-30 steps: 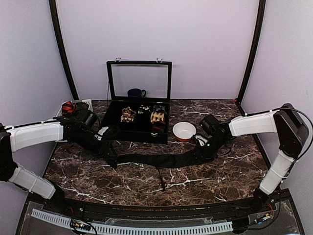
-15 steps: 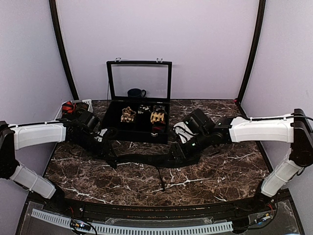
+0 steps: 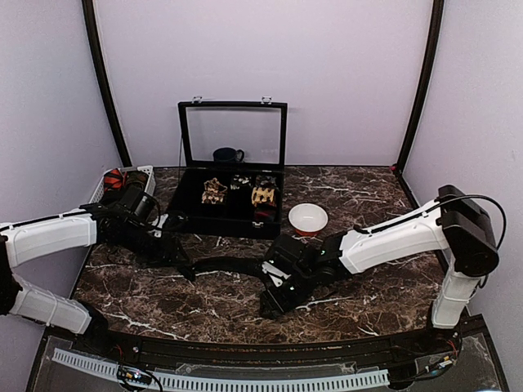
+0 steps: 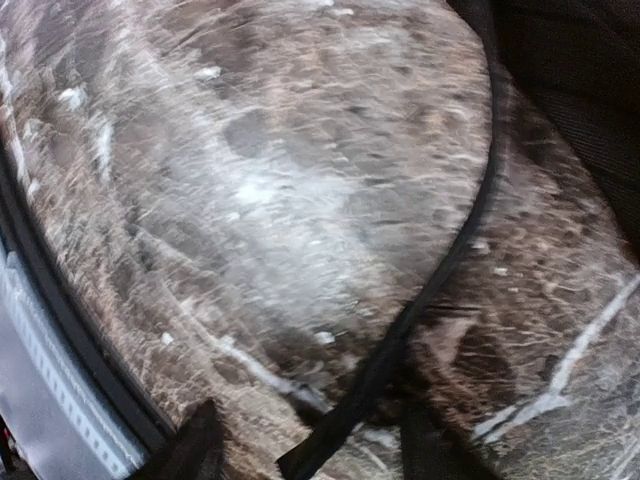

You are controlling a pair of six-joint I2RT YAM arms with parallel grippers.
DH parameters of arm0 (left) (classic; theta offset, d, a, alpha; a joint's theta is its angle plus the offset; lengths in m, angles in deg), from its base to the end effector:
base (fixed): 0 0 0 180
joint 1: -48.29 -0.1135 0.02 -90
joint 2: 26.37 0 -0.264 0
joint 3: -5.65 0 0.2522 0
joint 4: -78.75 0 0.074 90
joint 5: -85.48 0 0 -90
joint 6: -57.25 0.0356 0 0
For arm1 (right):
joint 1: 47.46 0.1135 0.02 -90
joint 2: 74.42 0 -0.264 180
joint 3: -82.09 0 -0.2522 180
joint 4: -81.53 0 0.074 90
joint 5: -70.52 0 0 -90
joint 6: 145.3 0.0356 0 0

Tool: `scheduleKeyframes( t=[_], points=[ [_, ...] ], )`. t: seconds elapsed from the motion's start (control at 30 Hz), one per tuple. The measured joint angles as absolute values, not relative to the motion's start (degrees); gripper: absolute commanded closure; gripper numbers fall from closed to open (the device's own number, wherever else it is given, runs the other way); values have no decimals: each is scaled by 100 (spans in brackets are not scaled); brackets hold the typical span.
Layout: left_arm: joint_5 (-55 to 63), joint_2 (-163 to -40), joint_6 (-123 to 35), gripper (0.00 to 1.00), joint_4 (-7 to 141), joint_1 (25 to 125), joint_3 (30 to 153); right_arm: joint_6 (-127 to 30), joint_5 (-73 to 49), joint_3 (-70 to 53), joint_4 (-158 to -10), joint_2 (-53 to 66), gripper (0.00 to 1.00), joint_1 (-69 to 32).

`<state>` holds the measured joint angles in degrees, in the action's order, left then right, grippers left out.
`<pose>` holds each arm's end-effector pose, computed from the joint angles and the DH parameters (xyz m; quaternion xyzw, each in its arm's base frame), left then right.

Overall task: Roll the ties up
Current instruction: Adjust the tie at the center of the board.

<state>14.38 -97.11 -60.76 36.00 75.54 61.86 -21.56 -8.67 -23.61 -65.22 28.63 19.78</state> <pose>0.2039 -0.1180 0.2089 0.0400 0.9468 -0.2684 0.1731 0.1300 0.3271 0.1532 -0.3002 0.9184 0.2440 0.0827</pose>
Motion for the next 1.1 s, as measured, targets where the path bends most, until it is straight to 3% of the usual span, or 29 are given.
scheduleKeyframes(
  t=[0.13,0.27,0.5,0.73,0.87,1.1],
  points=[
    [1381,-9497,-6190,44,3582,7554,6086,-2086,-1092,-2171,-6341,3051,99,1972],
    [1322,-9458,-6247,50,3567,7554,6062,-2202,-1186,-1922,-5995,3164,100,1963],
    [1254,-9656,-6260,50,3462,7554,6062,-2700,-991,-1386,-5311,2917,100,1427],
    [1241,-9836,-6334,50,3497,7554,6062,-3568,-556,-866,-4502,2880,85,426],
    [1217,-9967,-6378,49,3515,7554,6062,-3887,-478,-796,-4242,2998,70,37],
    [1147,-10024,-6461,36,3517,7554,6071,-3920,-556,-903,-4085,3090,54,-413]
  ],
)
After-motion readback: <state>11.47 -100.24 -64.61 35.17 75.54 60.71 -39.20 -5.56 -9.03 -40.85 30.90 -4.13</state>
